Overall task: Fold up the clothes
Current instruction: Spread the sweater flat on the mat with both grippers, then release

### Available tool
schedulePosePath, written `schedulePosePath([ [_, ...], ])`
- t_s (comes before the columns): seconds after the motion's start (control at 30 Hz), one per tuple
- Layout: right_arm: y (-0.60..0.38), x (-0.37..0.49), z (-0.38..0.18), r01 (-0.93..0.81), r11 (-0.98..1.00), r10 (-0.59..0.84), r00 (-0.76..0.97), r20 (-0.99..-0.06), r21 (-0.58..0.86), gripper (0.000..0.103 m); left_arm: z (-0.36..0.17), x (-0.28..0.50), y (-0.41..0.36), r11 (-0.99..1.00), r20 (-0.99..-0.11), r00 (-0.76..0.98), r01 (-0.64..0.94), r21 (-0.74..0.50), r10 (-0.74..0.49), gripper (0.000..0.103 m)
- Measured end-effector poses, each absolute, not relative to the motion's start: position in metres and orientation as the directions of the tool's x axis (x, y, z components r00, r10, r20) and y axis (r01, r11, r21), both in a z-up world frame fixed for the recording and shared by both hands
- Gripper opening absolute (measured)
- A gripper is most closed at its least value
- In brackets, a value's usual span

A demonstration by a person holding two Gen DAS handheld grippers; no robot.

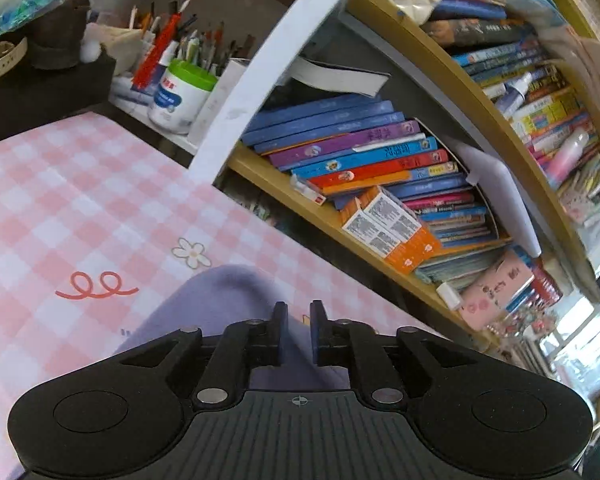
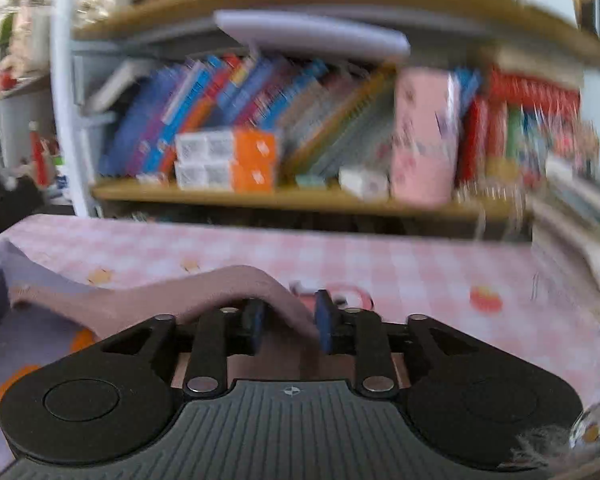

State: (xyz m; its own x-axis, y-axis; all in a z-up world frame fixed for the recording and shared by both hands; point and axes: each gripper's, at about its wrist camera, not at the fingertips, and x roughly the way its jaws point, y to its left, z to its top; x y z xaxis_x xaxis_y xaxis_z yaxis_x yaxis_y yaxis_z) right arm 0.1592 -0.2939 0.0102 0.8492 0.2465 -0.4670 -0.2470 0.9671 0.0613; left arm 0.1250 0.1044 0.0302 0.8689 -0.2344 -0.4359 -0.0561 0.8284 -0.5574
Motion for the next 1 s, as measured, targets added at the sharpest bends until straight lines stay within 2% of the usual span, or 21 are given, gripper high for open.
schedulePosePath([
  [0.03,-0.295,0.159,0.007,-0.246,0.966,0.251,0.846,-0.47,0.074,0.033,0.034,0.122,0.103,0.835,-0.43,0.872,-0.044,-0.549,-0.236,0.014],
  [0.1,-0.299,0.155,0.007,-0.242,0.966,0.256,0.849,-0.462,0.092,0.04,0.036,0.102,0.105,0.856,-0.426,0.874,-0.022,-0.516,-0.235,0.025],
  [0.17,-0.301,0.152,0.009,-0.242,0.966,0.258,0.851,-0.457,0.094,0.044,0.04,0.078,0.107,0.882,-0.421,0.878,0.001,-0.472,-0.226,0.031],
  [0.23,-0.305,0.148,0.009,-0.245,0.964,0.265,0.849,-0.457,0.104,0.044,0.046,0.058,0.106,0.913,-0.424,0.882,0.018,-0.409,-0.207,0.035],
  [0.5,-0.324,0.117,0.009,-0.269,0.956,0.293,0.842,-0.453,0.118,0.044,0.031,-0.007,0.075,0.995,-0.515,0.851,0.087,-0.057,-0.104,0.038],
  [0.53,-0.325,0.112,0.007,-0.275,0.955,0.296,0.838,-0.459,0.114,0.044,0.026,-0.011,0.068,0.994,-0.53,0.841,0.11,-0.029,-0.108,0.039],
  [0.6,-0.328,0.105,0.002,-0.285,0.952,0.302,0.826,-0.476,0.11,0.044,0.017,-0.012,0.054,0.99,-0.552,0.828,0.137,0.034,-0.095,0.049],
  [0.67,-0.33,0.104,-0.001,-0.277,0.955,0.292,0.822,-0.489,0.105,0.043,0.009,-0.008,0.04,0.983,-0.566,0.822,0.145,0.11,-0.058,0.05],
  [0.73,-0.332,0.105,-0.003,-0.258,0.961,0.272,0.824,-0.497,0.098,0.038,0.0,-0.003,0.027,0.974,-0.576,0.817,0.148,0.173,-0.022,0.05],
  [0.83,-0.335,0.108,-0.007,-0.229,0.969,0.241,0.826,-0.51,0.087,0.017,-0.015,0.009,0.011,0.95,-0.604,0.797,0.188,0.251,0.002,0.05],
  [0.87,-0.336,0.108,-0.008,-0.22,0.972,0.231,0.826,-0.514,0.083,0.012,-0.018,0.013,0.01,0.937,-0.593,0.805,0.203,0.283,0.004,0.043],
  [0.9,-0.337,0.109,-0.009,-0.21,0.974,0.22,0.826,-0.518,0.079,0.01,-0.019,0.019,0.011,0.928,-0.596,0.802,0.205,0.311,0.022,0.016],
  [0.93,-0.338,0.11,-0.011,-0.201,0.977,0.21,0.826,-0.522,0.075,0.006,-0.015,0.027,0.018,0.931,-0.598,0.801,0.195,0.31,0.032,0.005],
  [1.0,-0.34,0.111,-0.013,-0.181,0.981,0.189,0.826,-0.53,0.067,0.005,-0.002,0.046,0.039,0.944,-0.587,0.808,0.156,0.291,0.048,0.006],
])
